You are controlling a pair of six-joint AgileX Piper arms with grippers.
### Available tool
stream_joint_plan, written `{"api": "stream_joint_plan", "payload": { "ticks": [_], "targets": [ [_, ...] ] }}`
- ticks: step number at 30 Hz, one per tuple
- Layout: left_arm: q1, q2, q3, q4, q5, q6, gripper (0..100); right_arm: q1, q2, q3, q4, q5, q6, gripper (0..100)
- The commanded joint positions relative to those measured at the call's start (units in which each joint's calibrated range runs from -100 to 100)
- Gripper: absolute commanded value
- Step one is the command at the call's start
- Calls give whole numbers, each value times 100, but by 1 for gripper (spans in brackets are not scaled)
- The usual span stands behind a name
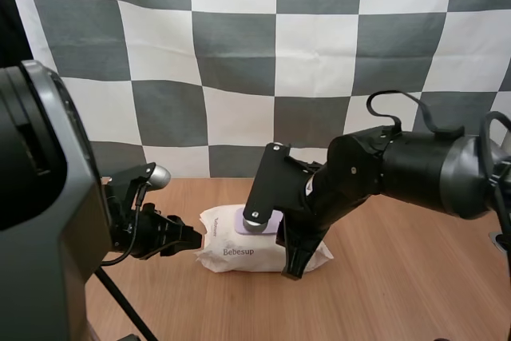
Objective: Open the wet wipes lid
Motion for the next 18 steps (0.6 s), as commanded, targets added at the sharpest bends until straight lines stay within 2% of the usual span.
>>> {"api": "stream_joint_plan", "payload": {
  "ticks": [1,7,10,12,15,18],
  "targets": [
    [-6,3,5,5,13,1513,59,57,205,1,1672,-67,-692,61],
    [-22,31,205,-169,13,1962,60,66,569,1,1635,-436,-692,60],
    [-22,151,489,-495,13,2443,72,66,606,1,1461,-673,-692,60],
    [-22,234,547,-680,13,2466,81,66,606,1,1451,-797,-692,60],
    [-22,355,547,-740,13,2466,83,66,606,1,1331,-998,-692,60],
    [-164,446,547,-823,13,2466,83,66,606,1,1040,-1120,-633,60]
  ]
}}
